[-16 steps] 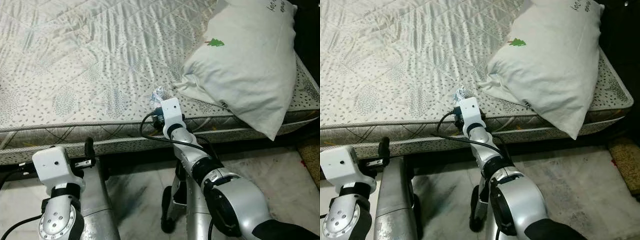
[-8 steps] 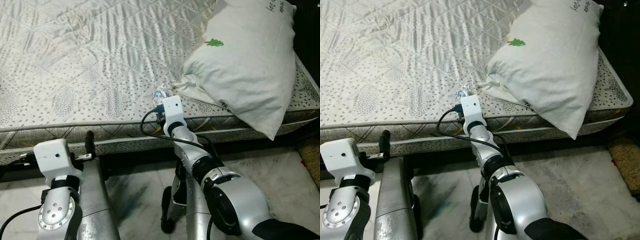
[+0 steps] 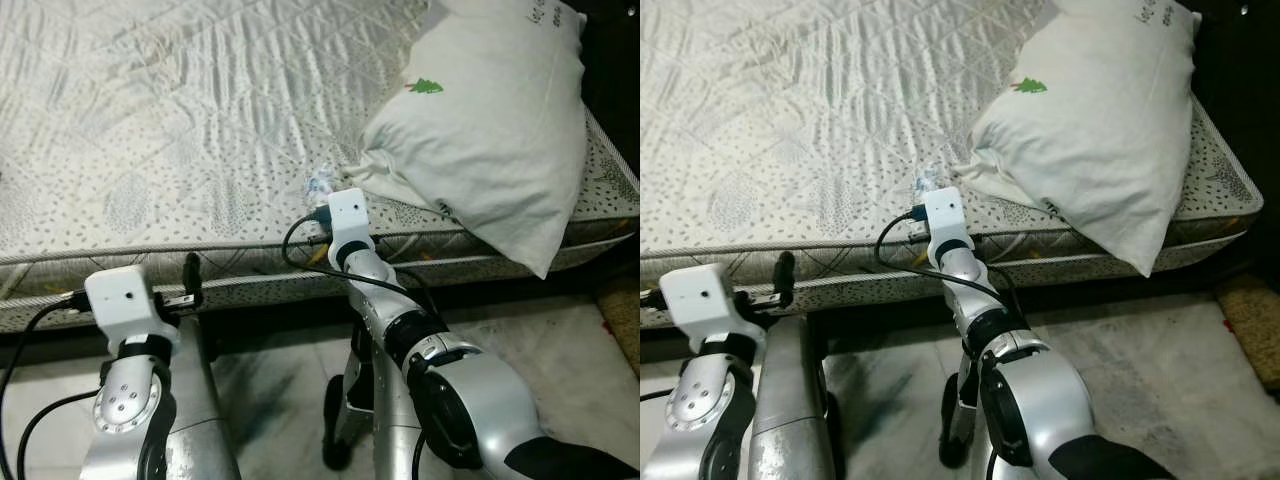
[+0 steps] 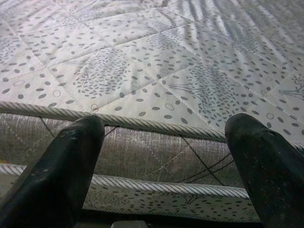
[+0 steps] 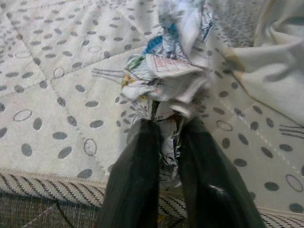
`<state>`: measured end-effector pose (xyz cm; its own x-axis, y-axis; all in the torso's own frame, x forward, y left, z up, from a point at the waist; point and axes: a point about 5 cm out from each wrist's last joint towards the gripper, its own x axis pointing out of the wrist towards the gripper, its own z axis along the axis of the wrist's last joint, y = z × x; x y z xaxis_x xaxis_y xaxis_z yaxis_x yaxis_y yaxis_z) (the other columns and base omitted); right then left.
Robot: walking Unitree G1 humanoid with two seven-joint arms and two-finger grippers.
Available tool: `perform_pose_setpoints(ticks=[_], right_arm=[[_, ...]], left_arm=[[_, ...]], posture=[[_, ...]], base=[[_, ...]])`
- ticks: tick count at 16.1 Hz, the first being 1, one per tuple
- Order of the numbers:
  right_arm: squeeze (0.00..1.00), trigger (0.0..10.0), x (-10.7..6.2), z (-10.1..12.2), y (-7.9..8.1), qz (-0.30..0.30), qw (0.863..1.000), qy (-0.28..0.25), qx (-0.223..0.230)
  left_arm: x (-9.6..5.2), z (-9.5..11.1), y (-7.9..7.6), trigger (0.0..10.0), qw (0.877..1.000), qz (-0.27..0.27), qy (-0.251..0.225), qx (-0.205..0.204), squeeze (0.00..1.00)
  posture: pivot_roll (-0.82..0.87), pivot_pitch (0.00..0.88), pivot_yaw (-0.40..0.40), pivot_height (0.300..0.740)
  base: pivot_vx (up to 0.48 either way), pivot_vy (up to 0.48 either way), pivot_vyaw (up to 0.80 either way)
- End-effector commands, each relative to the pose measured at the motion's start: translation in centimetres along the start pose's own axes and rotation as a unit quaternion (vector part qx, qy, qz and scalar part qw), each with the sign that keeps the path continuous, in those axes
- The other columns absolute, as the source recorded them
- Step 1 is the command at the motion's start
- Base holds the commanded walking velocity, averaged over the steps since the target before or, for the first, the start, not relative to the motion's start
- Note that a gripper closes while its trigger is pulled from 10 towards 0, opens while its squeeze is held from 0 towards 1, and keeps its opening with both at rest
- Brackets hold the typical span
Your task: Clean up the room
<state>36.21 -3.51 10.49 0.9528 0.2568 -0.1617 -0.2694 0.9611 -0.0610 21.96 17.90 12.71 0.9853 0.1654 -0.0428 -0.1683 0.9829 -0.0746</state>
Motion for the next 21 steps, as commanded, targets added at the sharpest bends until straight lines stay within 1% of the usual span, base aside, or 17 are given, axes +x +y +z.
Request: perform_pose_setpoints(ticks=[1,4,6,7,8,9,10,11,13,14,15,16,17,18,19,20,21], right_arm=[[0.0,0.0,0.2,0.7,1.2,0.008,1.0,-0.01,0.013],[0.0,0.0,0.1,0.6,-0.3,-0.014,0.999,-0.021,0.03],[0.0,0.0,-0.5,0.6,-2.8,-0.019,0.997,-0.065,0.04],[0.0,0.0,-0.8,0.4,-3.5,-0.02,0.996,-0.076,0.04],[0.0,0.0,-1.7,-0.2,-5.1,-0.028,0.995,-0.088,0.024],[0.0,0.0,-2.1,-0.4,-5.6,-0.03,0.995,-0.092,0.022],[0.0,0.0,-3.3,-1.0,-6.5,-0.035,0.994,-0.102,0.016],[0.0,0.0,-5.7,-1.7,-7.1,-0.031,0.993,-0.114,0.012],[0.0,0.0,-9.1,-4.2,-6.9,0.0,0.995,-0.096,-0.006],[0.0,0.0,-10.3,-5.7,-6.8,0.009,0.997,-0.074,-0.015],[0.0,0.0,-10.9,-5.9,-6.9,0.016,0.997,-0.074,-0.021],[0.0,1.6,-11.6,-5.7,-7.2,0.011,0.997,-0.071,-0.029],[0.0,10.0,-12.5,-4.0,-8.7,-0.028,0.996,-0.076,-0.031],[0.0,10.0,-12.7,-3.5,-8.8,-0.039,0.994,-0.085,-0.048],[0.0,10.0,-12.4,-4.2,-8.6,-0.051,0.993,-0.087,-0.068],[0.0,10.0,-11.9,-4.8,-8.5,-0.049,0.994,-0.074,-0.067],[0.0,10.0,-11.0,-2.0,-8.5,-0.057,0.992,-0.11,-0.011]], left_arm=[[0.0,-0.5,0.0,10.0,1.0,-0.006,0.007,-0.002,0.0],[1.1,-0.4,-0.7,10.0,1.0,-0.028,0.002,-0.014,0.0],[2.5,-0.2,-1.0,10.0,0.999,-0.025,-0.004,-0.028,0.0],[2.7,-0.3,-1.1,10.0,0.999,-0.032,-0.003,-0.033,0.0],[2.8,-0.5,-1.6,10.0,0.996,-0.068,0.005,-0.056,0.0],[2.9,-0.5,-1.6,10.0,0.997,-0.068,0.001,-0.048,0.0],[2.9,-0.8,-1.4,10.0,0.998,-0.061,-0.005,-0.033,0.0],[2.7,-1.2,-1.4,10.0,0.998,-0.064,-0.002,-0.025,0.0],[2.4,-2.6,-1.0,10.0,0.998,-0.057,0.014,-0.029,0.0],[2.3,-3.6,-0.6,10.0,0.997,-0.058,0.024,-0.042,0.0],[2.5,-4.0,-0.4,10.0,0.998,-0.055,0.027,-0.035,0.0],[2.6,-3.9,-0.4,10.0,0.998,-0.053,0.023,-0.033,0.0],[3.4,-2.5,-0.7,10.0,0.998,-0.06,-0.002,-0.033,0.0],[3.7,-2.2,-0.7,10.0,0.998,-0.061,-0.011,-0.03,0.0],[3.9,-2.9,-0.5,10.0,0.998,-0.066,-0.016,-0.015,0.0],[4.2,-3.3,-0.4,10.0,0.998,-0.069,-0.014,-0.004,0.0],[4.4,-1.6,-0.7,10.0,0.997,-0.063,-0.034,-0.021,0.0]], posture=[[0.23,0.141,-0.088,0.504],[0.2,0.09,-0.068,0.504],[0.16,0.04,-0.056,0.504],[0.14,0.033,-0.056,0.504],[0.12,0.028,-0.054,0.504],[0.11,0.028,-0.055,0.504],[0.09,0.023,-0.054,0.504],[0.08,0.024,-0.047,0.504],[0.06,0.0,-0.038,0.504],[0.06,0.0,-0.039,0.504],[0.05,0.0,-0.037,0.504],[0.04,0.0,-0.036,0.504],[0.03,0.0,-0.018,0.504],[0.01,0.0,-0.007,0.504],[0.0,0.0,-0.005,0.504],[0.01,0.0,0.0,0.504],[0.03,0.0,0.02,0.504]], base=[[0.0,0.0,0.0],[0.0,0.0,0.0],[0.0,0.0,0.0],[0.0,0.0,0.0],[0.0,0.0,0.0],[0.0,0.0,0.0],[0.0,0.0,0.0],[0.0,0.0,0.0],[0.0,0.0,0.0],[0.0,0.0,0.0],[0.0,0.0,0.0],[0.0,0.0,0.0],[0.0,0.0,0.0],[0.0,0.0,0.0],[0.0,0.0,0.0],[0.0,0.0,0.0],[0.0,0.0,0.0]])
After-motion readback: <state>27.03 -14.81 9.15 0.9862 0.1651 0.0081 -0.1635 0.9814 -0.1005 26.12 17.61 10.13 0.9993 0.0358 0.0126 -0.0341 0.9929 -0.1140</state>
